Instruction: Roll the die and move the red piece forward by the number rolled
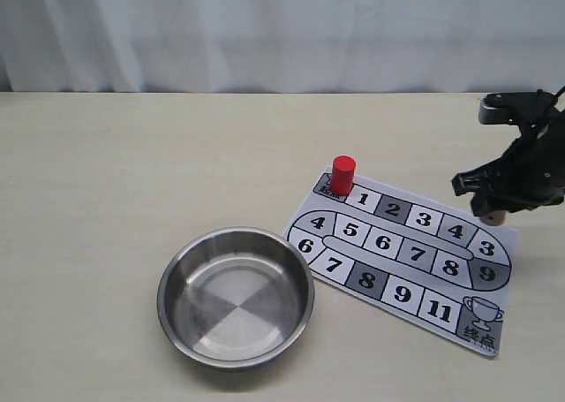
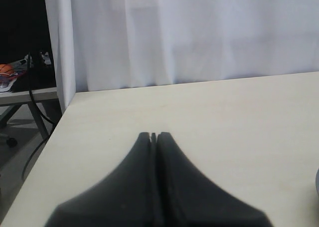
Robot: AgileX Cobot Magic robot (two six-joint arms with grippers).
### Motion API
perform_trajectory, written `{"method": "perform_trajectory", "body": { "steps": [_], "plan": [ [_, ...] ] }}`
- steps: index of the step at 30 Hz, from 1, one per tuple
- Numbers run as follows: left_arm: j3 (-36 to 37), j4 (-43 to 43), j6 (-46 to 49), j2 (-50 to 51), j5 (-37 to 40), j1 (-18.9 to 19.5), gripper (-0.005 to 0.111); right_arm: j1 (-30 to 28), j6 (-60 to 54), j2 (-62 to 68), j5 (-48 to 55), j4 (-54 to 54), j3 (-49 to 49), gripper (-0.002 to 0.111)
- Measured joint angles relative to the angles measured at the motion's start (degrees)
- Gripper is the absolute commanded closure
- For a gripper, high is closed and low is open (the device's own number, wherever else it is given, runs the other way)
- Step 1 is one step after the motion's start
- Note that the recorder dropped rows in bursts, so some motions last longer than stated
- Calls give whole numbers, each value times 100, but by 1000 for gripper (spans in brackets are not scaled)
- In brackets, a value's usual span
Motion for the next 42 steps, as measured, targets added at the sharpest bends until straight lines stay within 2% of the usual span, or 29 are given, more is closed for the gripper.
{"method": "perform_trajectory", "body": {
  "steps": [3, 5, 8, 17, 20, 28, 29, 35, 42],
  "plan": [
    [0, 0, 0, 0, 0, 0, 107, 0, -1011, 0, 0, 1184, 0, 25],
    [0, 0, 0, 0, 0, 0, 107, 0, -1291, 0, 0, 1398, 0, 23],
    [0, 0, 0, 0, 0, 0, 107, 0, -1231, 0, 0, 1275, 0, 27],
    [0, 0, 0, 0, 0, 0, 107, 0, 955, 0, -33, -755, 0, 49],
    [0, 0, 0, 0, 0, 0, 107, 0, 1264, 0, -14, -1040, 0, 58],
    [0, 0, 0, 0, 0, 0, 107, 0, 1399, 0, 119, -1132, 0, 102],
    [0, 0, 0, 0, 0, 0, 107, 0, 1399, 0, 175, -1132, 0, 104],
    [0, 0, 0, 0, 0, 0, 107, 0, 1269, -36, 435, -948, 0, 104],
    [0, 0, 0, 0, 0, 0, 107, 0, -256, -367, 643, 295, 0, 104]
  ]
}}
